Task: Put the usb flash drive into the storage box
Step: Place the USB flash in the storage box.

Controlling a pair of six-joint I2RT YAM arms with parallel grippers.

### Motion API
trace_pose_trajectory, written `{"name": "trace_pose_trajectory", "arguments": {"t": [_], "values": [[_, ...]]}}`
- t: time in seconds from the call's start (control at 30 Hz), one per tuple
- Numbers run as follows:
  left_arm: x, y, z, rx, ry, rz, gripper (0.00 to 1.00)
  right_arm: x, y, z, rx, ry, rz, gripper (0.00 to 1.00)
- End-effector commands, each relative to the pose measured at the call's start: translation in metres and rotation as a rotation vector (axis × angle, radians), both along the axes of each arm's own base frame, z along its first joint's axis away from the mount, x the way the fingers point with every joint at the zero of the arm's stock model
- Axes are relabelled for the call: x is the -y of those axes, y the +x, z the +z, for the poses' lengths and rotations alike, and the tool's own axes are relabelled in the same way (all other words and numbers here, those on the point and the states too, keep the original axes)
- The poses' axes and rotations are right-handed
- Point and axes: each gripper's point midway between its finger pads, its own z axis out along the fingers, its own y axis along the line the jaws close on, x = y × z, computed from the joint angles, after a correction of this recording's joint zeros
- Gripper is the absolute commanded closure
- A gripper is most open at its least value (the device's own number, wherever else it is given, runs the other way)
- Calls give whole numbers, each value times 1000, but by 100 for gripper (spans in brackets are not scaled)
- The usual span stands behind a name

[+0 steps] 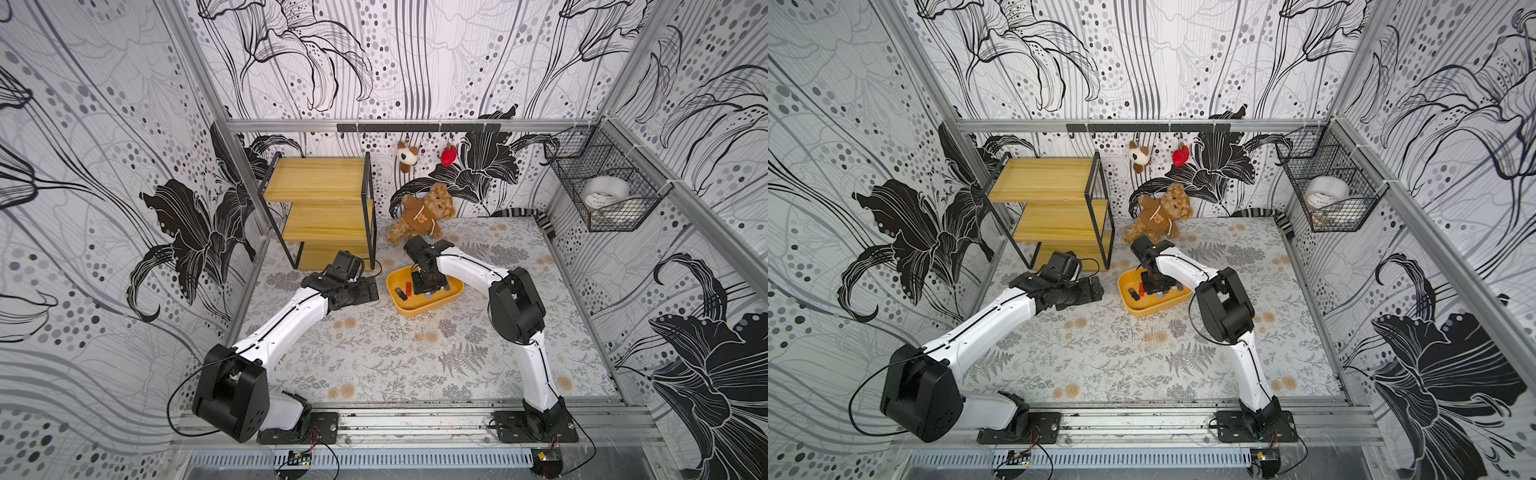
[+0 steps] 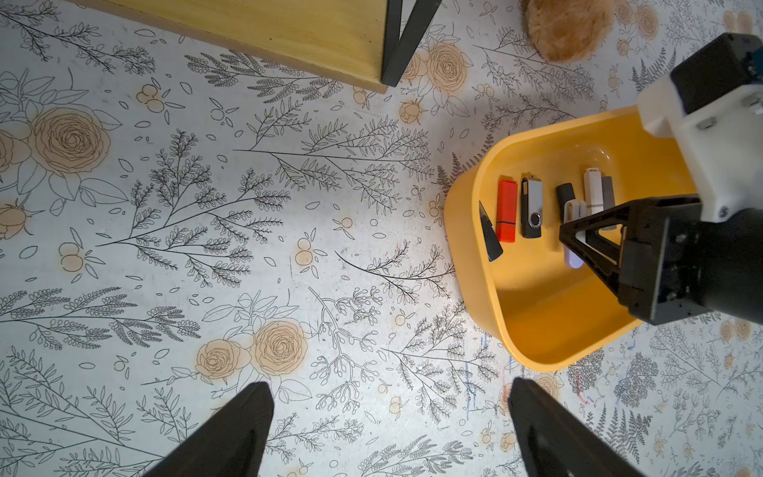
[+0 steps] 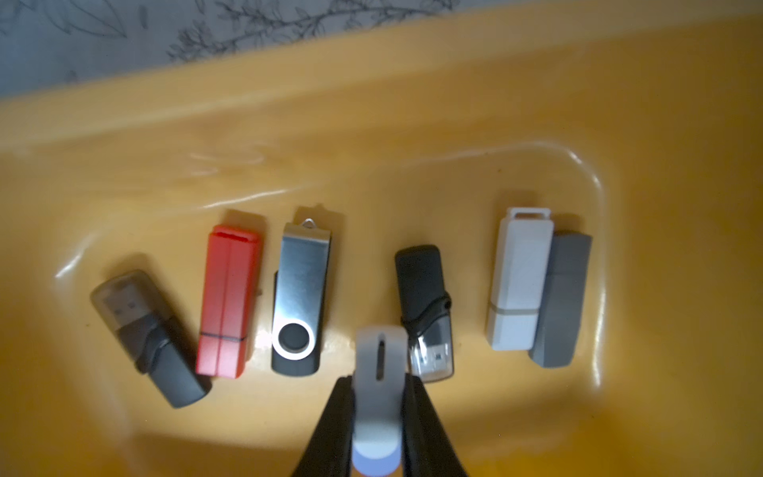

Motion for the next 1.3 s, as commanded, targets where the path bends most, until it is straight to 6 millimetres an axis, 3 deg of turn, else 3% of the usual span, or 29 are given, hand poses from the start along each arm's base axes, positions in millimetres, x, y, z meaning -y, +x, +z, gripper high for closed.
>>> {"name": "trace_pose_trajectory", "arguments": {"t": [0.0,0.4,0.7,0.93,1.07,1.27], "values": [[-2,0,1,15,-7,10,5,-1,0,-6,-16,-3,16,100],[-5,-3,-2,12,0,12,5,-1,0,-20,-40,-22,21,100],[-4,-1,1,19,-4,14,5,-1,2,-17,-35,-28,24,73],[-5,0,2,20,2,14,5,-4,6,-14,-28,-21,27,68],[-5,1,5,25,-1,18,5,-5,11,-2,0,-19,24,67],[-4,7,17,56,-8,25,3,-4,19,48,80,2,10,67]]}}
